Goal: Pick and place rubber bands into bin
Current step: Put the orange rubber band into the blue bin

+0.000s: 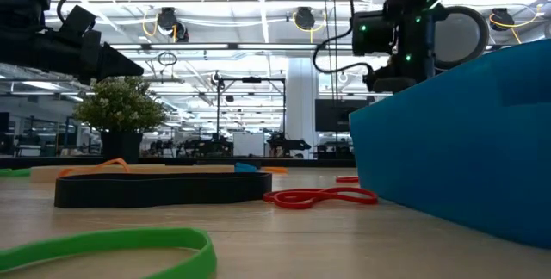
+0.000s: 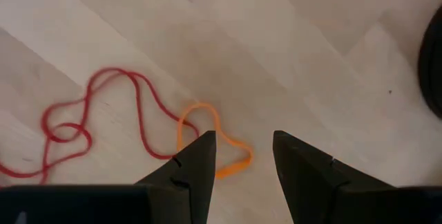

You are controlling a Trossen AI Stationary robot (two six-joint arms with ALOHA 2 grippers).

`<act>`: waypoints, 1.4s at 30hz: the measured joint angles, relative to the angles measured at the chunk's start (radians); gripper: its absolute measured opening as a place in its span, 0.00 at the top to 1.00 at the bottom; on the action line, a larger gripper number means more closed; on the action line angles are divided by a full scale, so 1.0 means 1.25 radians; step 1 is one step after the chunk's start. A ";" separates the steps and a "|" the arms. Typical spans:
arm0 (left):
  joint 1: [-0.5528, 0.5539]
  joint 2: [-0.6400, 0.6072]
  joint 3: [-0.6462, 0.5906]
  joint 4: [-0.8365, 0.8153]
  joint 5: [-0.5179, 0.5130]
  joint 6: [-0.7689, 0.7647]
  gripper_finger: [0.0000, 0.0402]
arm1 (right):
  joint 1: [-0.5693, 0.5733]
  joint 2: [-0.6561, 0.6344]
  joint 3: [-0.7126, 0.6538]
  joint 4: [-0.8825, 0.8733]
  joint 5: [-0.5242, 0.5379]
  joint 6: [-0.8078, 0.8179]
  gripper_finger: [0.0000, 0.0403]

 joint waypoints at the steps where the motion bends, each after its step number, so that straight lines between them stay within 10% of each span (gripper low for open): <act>1: 0.000 0.000 0.000 0.000 0.000 0.000 0.82 | 0.000 0.011 0.000 0.000 0.000 0.002 0.65; 26: 0.000 0.000 0.001 -0.005 0.000 0.007 0.82 | -0.008 0.038 -0.163 0.150 -0.046 0.024 0.66; 42: 0.000 0.000 0.001 -0.006 0.000 0.002 0.82 | -0.007 0.039 -0.163 0.175 -0.088 0.016 0.85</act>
